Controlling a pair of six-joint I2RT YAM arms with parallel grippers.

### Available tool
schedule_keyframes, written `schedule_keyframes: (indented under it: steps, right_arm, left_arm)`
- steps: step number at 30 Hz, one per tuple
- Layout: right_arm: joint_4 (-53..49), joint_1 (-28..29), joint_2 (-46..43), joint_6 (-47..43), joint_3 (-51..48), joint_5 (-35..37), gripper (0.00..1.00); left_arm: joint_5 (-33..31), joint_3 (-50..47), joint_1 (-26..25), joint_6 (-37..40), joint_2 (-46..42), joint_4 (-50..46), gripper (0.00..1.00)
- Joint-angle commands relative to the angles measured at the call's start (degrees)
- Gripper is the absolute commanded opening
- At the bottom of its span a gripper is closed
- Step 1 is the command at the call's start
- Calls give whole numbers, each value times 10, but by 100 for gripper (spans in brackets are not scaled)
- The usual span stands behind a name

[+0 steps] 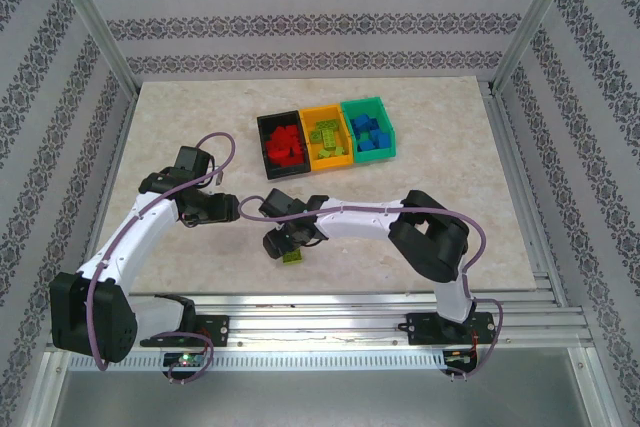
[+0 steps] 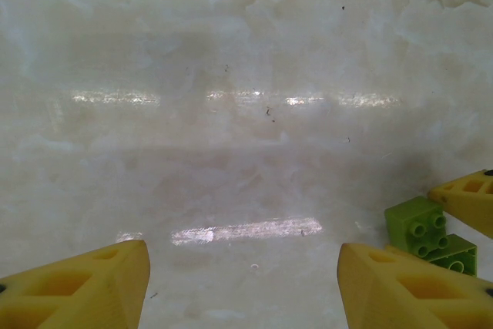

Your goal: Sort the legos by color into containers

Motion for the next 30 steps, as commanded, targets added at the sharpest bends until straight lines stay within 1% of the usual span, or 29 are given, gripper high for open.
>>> schedule_keyframes:
  steps: [1,10,17,23,27,30]
  right_arm:
    - [-32,8,17,-10,19,25,54]
    - [-24,8,2,-13,5,35,40]
    - [12,2,-47,-8,-17,48,36]
    - [88,-35,-121,9,-70,42,33]
    - [152,-76,-164,30,-109,20,32]
    - [168,-111,-173,38,-114,-5,31]
  left_arm:
    - [-4,-3,6,7,-13,9,65]
    - [-3,-3,7,7,-11,9,66]
    - [-3,-3,6,8,-11,9,66]
    - [-3,-3,6,7,-9,8,66]
    - [-5,-3,6,7,-9,8,66]
    - [-5,-3,6,7,-8,8,66]
